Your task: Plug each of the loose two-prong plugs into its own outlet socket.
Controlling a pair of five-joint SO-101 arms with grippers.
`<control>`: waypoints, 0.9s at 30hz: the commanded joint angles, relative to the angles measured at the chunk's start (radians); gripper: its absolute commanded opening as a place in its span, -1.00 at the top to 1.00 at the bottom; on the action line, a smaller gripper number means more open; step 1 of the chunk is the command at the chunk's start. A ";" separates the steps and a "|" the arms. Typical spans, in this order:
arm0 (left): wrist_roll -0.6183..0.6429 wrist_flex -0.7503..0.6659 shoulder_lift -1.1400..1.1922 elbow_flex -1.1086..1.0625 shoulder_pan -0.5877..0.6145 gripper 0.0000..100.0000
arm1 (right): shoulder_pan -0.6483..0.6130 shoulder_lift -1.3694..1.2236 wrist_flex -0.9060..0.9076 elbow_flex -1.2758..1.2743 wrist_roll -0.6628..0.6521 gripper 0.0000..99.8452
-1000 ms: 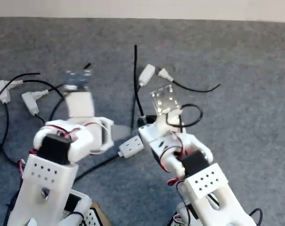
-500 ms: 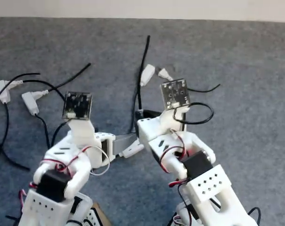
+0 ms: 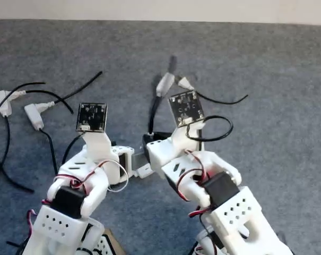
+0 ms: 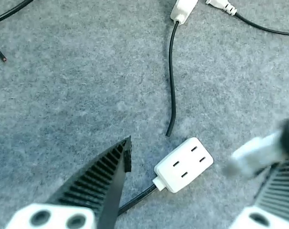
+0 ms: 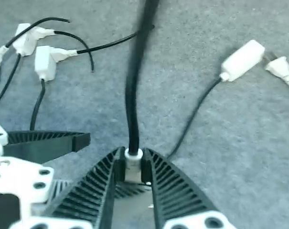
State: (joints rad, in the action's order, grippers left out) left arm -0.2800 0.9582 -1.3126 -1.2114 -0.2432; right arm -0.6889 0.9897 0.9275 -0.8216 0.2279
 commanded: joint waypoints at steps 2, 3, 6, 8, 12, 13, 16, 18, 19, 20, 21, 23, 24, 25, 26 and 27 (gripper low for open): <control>0.005 -0.028 0.018 0.002 0.035 0.18 | 0.045 0.022 0.120 0.117 -0.063 0.99; 0.005 -0.029 0.018 0.002 0.035 0.18 | 0.047 0.022 0.142 0.119 -0.066 0.99; 0.005 -0.031 0.018 0.002 0.036 0.18 | 0.048 0.022 0.162 0.119 -0.091 0.99; 0.005 -0.031 0.018 0.002 0.036 0.18 | 0.048 0.022 0.166 0.117 -0.103 0.99; 0.006 -0.032 0.018 0.007 0.067 0.18 | 0.048 0.021 0.199 0.117 -0.124 0.99; 0.006 -0.032 0.018 0.008 0.077 0.18 | 0.048 0.021 0.202 0.117 -0.124 0.99; 0.008 -0.044 0.018 0.004 0.085 0.18 | 0.048 0.021 0.209 0.114 -0.158 0.99; 0.008 -0.044 0.018 0.004 0.085 0.18 | 0.050 0.021 0.208 0.091 -0.170 0.99; 0.008 -0.044 0.018 0.004 0.085 0.18 | 0.050 0.021 0.205 0.081 -0.172 0.99; 0.008 -0.044 0.018 0.004 0.085 0.18 | 0.050 0.021 0.202 0.068 -0.173 0.99; 0.008 -0.043 0.018 0.004 0.085 0.18 | 0.050 0.019 0.202 0.058 -0.180 0.99; 0.008 -0.040 0.012 0.004 0.085 0.19 | 0.054 0.019 0.202 0.053 -0.193 0.99; 0.008 -0.040 0.012 0.005 0.085 0.19 | 0.068 0.019 0.202 0.054 -0.192 0.99; 0.008 -0.040 0.012 0.008 0.085 0.19 | 0.082 0.019 0.202 0.054 -0.193 0.99; 0.008 -0.040 0.010 0.008 0.085 0.19 | 0.096 0.018 0.202 0.054 -0.193 0.99; 0.008 -0.040 0.010 0.010 0.085 0.19 | 0.111 0.010 0.202 0.054 -0.193 0.99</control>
State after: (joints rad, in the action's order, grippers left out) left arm -0.2816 0.9352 -1.2973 -1.2114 -0.1864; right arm -0.6183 0.9912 1.1270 -0.7725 0.0468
